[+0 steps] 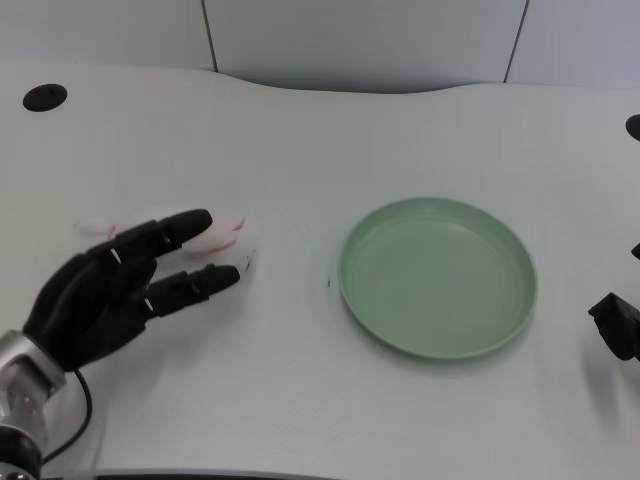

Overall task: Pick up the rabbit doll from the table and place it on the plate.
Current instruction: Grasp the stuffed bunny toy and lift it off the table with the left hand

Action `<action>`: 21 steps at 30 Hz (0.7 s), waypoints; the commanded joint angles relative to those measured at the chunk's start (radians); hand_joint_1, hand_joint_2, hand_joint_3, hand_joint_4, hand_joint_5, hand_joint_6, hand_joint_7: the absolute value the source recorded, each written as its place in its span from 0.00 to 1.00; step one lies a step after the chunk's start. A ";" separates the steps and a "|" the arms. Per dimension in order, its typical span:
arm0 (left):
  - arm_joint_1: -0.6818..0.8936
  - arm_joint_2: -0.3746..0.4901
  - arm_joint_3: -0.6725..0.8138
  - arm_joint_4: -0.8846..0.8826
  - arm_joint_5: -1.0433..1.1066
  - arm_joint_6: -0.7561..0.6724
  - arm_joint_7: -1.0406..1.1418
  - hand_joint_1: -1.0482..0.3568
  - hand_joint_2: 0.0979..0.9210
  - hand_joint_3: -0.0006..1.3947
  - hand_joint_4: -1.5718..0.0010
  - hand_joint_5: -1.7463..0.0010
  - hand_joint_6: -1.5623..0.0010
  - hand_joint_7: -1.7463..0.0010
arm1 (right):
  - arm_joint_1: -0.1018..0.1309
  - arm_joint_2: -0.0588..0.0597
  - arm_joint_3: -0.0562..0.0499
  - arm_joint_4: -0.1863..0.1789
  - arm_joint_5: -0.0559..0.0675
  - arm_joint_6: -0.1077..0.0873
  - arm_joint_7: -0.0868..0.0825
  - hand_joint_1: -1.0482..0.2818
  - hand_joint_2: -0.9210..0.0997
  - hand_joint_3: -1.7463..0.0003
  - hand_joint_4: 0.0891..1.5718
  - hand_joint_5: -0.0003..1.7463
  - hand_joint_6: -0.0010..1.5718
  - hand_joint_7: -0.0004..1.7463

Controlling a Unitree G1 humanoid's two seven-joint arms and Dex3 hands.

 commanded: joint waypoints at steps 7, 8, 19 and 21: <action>-0.039 0.059 -0.093 -0.114 0.122 -0.336 0.077 0.18 0.98 0.01 0.53 0.89 0.55 0.99 | -0.003 -0.015 -0.008 0.001 0.006 -0.003 -0.001 0.31 0.00 0.83 0.61 1.00 0.40 1.00; -0.042 0.068 -0.111 -0.124 0.150 -0.390 0.099 0.19 0.98 0.01 0.54 0.89 0.56 0.99 | -0.003 -0.015 -0.008 0.000 0.006 -0.003 -0.001 0.31 0.00 0.83 0.61 1.00 0.40 1.00; -0.129 0.222 -0.348 -0.062 0.656 -0.781 0.626 0.21 0.99 0.01 0.75 0.99 0.74 1.00 | -0.002 -0.014 -0.002 -0.004 0.001 -0.005 -0.005 0.30 0.00 0.81 0.62 1.00 0.43 1.00; -0.166 0.254 -0.433 -0.039 0.818 -0.770 0.825 0.17 1.00 0.01 0.82 1.00 0.79 1.00 | -0.002 -0.014 -0.004 -0.003 0.002 -0.008 0.000 0.30 0.00 0.81 0.62 1.00 0.43 1.00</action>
